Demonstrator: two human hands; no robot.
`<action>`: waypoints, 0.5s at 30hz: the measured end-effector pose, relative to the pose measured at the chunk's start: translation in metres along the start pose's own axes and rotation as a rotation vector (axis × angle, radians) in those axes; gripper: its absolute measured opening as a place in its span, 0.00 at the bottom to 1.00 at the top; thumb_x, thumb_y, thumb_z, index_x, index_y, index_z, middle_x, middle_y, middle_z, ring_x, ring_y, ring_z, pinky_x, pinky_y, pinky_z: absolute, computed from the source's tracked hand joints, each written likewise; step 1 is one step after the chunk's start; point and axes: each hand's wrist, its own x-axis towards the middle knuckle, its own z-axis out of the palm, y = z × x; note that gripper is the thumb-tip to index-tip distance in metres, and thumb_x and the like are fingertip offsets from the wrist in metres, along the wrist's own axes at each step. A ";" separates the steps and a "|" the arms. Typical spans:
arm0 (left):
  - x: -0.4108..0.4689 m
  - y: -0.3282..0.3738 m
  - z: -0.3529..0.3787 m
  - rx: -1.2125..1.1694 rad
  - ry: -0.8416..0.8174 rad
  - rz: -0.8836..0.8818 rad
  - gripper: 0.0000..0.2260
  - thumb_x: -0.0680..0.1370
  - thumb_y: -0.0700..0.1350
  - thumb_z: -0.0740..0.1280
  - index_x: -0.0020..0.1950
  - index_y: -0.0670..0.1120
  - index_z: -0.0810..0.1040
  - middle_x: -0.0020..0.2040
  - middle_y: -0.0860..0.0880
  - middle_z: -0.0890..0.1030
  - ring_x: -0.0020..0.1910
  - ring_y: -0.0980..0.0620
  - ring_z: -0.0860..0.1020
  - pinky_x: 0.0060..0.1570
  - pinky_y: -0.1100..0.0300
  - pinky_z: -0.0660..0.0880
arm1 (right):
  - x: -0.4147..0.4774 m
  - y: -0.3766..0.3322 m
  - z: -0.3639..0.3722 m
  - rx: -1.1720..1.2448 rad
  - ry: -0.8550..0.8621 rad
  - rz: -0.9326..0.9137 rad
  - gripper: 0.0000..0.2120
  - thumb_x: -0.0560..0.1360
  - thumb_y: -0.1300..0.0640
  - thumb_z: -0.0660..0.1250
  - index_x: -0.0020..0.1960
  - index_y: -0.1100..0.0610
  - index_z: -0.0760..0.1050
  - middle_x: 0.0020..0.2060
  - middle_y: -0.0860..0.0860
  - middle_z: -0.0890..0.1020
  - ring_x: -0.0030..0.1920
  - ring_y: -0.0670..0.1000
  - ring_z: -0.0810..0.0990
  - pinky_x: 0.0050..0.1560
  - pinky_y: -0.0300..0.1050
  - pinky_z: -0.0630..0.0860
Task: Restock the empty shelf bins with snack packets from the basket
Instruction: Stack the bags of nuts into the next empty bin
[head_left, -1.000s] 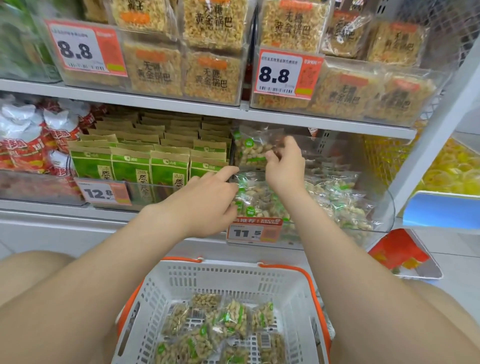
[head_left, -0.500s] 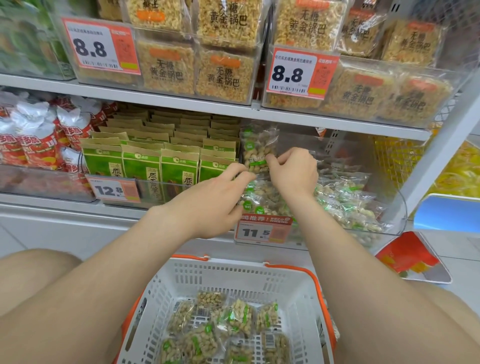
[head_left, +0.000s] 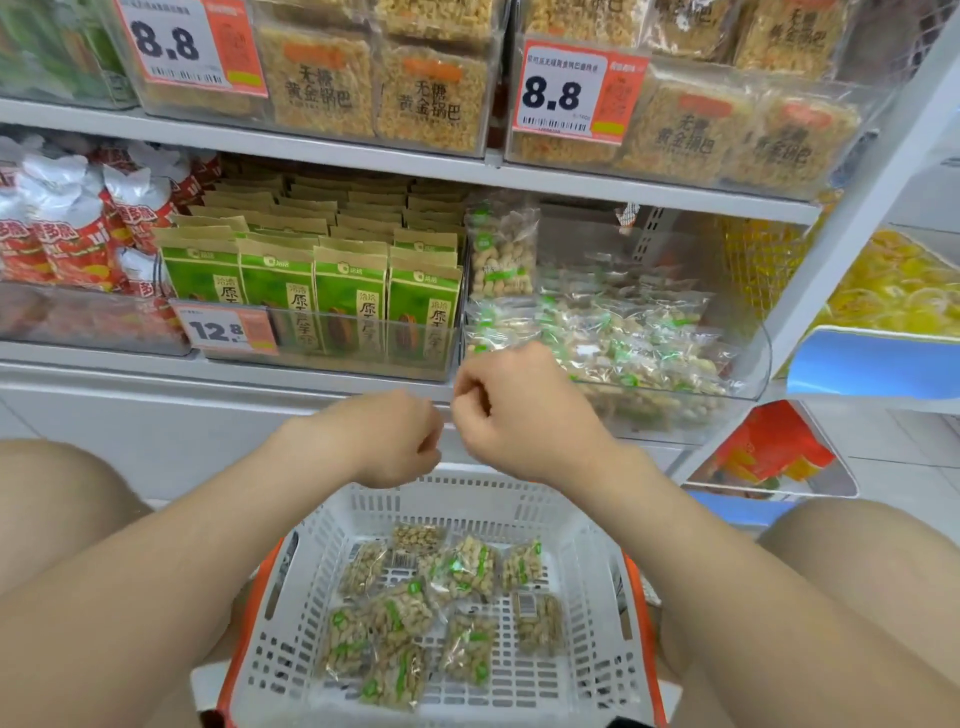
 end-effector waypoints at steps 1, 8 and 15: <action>0.002 0.001 0.012 0.001 -0.067 0.007 0.12 0.83 0.53 0.60 0.54 0.48 0.79 0.47 0.47 0.82 0.47 0.44 0.80 0.46 0.51 0.79 | -0.009 -0.004 0.006 -0.063 -0.130 -0.021 0.11 0.71 0.52 0.58 0.38 0.53 0.77 0.30 0.52 0.78 0.33 0.56 0.78 0.32 0.47 0.73; 0.018 0.010 0.110 0.208 -0.501 0.039 0.17 0.84 0.48 0.60 0.70 0.47 0.78 0.66 0.46 0.80 0.62 0.44 0.80 0.60 0.47 0.79 | -0.053 0.003 0.060 -0.348 -0.647 -0.090 0.13 0.79 0.60 0.63 0.38 0.53 0.63 0.33 0.50 0.63 0.37 0.57 0.69 0.30 0.44 0.59; 0.032 0.032 0.195 0.425 -0.630 0.172 0.22 0.83 0.35 0.63 0.78 0.44 0.68 0.69 0.44 0.76 0.62 0.42 0.80 0.55 0.50 0.79 | -0.059 0.036 0.096 -0.329 -0.870 0.087 0.04 0.79 0.65 0.62 0.47 0.58 0.74 0.44 0.54 0.75 0.35 0.53 0.76 0.30 0.46 0.68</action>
